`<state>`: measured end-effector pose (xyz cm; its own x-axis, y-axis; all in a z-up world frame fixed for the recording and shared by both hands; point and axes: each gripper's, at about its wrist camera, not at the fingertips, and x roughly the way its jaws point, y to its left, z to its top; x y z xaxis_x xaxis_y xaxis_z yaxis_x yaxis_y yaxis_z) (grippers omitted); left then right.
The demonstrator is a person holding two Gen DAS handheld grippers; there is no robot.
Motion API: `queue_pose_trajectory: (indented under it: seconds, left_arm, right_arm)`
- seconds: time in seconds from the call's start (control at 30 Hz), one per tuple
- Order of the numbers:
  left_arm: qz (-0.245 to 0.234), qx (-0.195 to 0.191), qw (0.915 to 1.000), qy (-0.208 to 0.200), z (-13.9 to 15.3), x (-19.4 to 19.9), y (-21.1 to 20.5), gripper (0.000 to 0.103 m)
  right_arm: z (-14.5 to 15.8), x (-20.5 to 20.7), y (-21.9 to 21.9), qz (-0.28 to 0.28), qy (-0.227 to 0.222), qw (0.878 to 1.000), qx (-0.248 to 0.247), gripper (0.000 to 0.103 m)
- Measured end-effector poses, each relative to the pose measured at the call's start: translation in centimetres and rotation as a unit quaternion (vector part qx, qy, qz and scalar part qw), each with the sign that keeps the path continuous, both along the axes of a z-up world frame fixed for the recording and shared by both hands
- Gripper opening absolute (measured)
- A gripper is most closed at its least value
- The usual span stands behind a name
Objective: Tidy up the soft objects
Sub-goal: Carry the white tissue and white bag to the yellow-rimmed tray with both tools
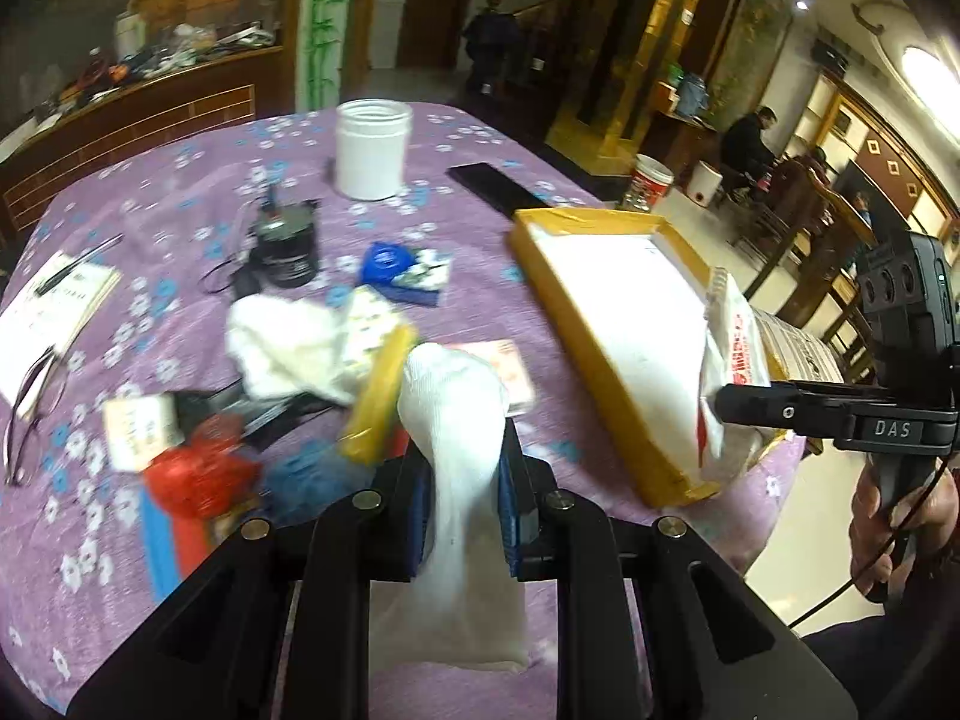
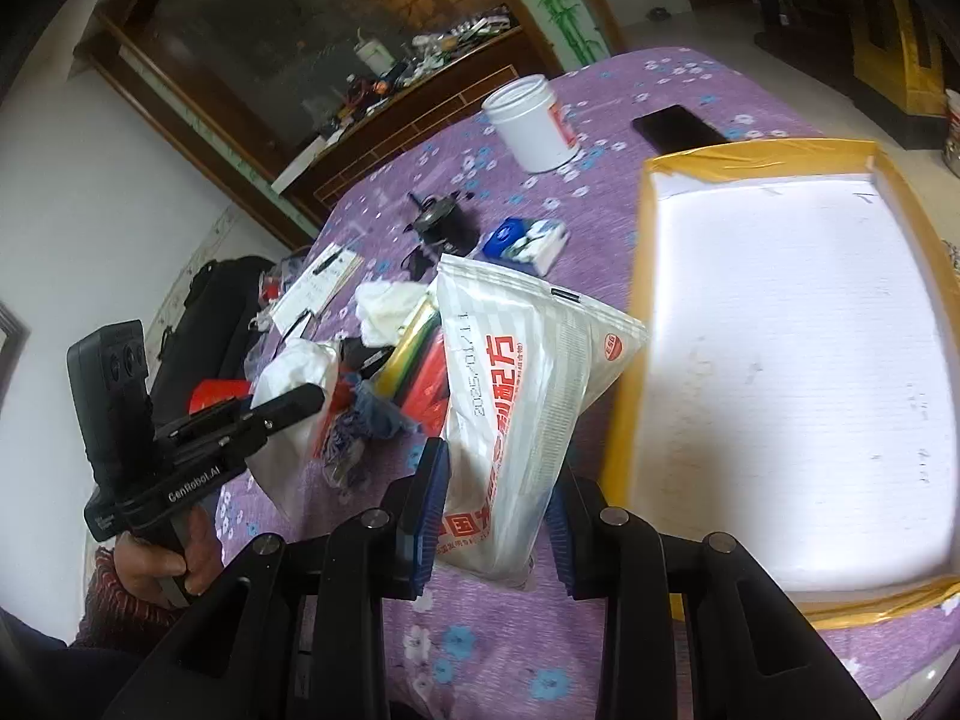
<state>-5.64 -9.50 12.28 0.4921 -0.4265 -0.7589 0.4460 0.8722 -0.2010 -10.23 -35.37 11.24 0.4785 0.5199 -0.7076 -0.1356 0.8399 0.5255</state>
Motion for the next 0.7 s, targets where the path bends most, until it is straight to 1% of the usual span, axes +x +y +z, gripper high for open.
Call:
queue_pose_trajectory:
  seconds: [0.13, 0.4, 0.5, 0.7]
  left_arm:
    - [-0.023, -0.005, 0.9997, 0.001, 0.9, 0.5, -3.2, 0.016]
    - [-0.059, 0.002, 0.9982, 0.002, 1.7, 1.6, -8.8, 0.016]
    - [-0.067, -0.001, 0.9978, 0.007, 1.7, 2.4, -10.5, 0.016]
    - [-0.071, -0.006, 0.9972, 0.024, 1.1, 4.4, -14.1, 0.016]
  right_arm:
    - [0.0, -0.2, -2.2, -0.015, -0.003, 1.000, 0.008, 0.031]
    - [0.1, -0.6, -6.6, -0.047, -0.009, 0.999, 0.019, 0.031]
    - [-0.1, -0.4, -8.3, -0.058, -0.007, 0.998, 0.022, 0.031]
    - [-0.4, 0.5, -11.1, -0.076, -0.001, 0.997, 0.012, 0.032]
